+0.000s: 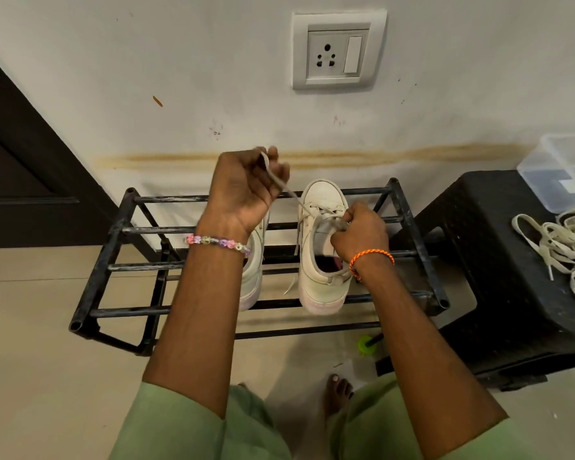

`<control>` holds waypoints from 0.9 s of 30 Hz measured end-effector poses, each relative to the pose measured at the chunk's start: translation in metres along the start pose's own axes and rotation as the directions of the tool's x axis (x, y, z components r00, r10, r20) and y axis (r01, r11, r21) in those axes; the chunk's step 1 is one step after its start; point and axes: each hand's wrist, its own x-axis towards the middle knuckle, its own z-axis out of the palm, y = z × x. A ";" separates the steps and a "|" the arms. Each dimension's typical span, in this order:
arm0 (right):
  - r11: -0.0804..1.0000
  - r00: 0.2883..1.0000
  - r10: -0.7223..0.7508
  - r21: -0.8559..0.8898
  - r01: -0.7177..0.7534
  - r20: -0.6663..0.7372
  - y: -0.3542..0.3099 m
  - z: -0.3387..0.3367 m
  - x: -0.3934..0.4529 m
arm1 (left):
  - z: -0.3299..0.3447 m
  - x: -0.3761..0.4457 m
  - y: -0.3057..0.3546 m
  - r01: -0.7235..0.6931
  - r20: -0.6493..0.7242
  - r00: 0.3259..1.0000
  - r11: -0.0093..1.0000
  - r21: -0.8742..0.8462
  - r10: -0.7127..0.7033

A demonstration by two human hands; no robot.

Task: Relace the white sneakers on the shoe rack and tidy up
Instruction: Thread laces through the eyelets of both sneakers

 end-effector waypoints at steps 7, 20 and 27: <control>0.997 0.999 0.048 0.058 -0.047 -0.005 -0.002 0.000 0.001 | -0.017 0.014 -0.052 -0.046 0.044 0.996 0.033 0.998 0.076; 0.998 0.997 0.064 0.006 -0.064 0.036 -0.002 0.002 0.004 | -0.010 0.018 -0.053 -0.081 -0.013 0.982 0.480 0.873 0.189; 0.997 0.996 0.072 -0.003 -0.071 0.046 -0.003 0.003 0.005 | 0.014 0.008 -0.022 -0.256 0.046 0.965 0.893 0.370 0.258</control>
